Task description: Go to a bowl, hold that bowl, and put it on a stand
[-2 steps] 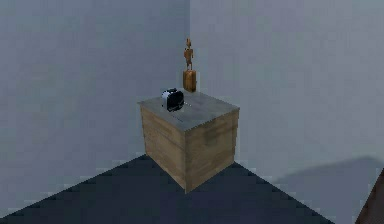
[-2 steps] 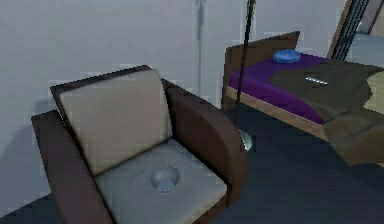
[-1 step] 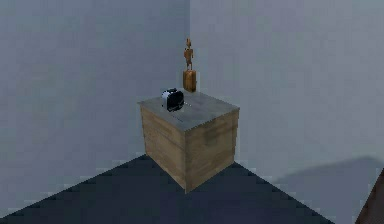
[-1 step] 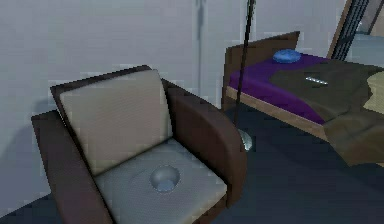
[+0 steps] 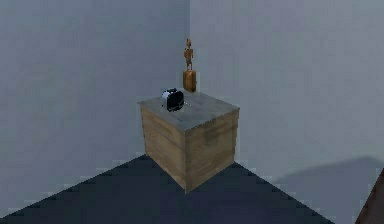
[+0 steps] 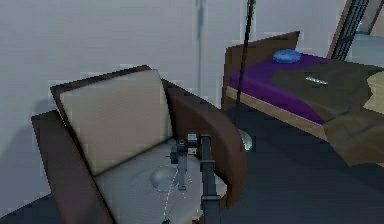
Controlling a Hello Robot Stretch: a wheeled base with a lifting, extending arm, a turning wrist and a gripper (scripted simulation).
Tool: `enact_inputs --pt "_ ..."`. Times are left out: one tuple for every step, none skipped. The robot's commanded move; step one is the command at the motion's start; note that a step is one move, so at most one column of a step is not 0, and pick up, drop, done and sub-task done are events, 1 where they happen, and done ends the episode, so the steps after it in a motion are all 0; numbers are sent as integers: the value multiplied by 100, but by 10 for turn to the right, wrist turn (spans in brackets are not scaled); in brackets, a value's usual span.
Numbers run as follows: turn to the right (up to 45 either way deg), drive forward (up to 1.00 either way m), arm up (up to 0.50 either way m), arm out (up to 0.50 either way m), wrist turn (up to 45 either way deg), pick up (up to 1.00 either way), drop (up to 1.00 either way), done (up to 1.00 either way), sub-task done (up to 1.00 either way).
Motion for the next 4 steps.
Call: enact_inputs --pt "0 0 0 0 450 0 0 0 0" --pt "0 0 0 0 450 0 0 0 0" --pt "0 0 0 0 450 0 0 0 0" --pt "0 0 0 0 120 0 0 0 0"
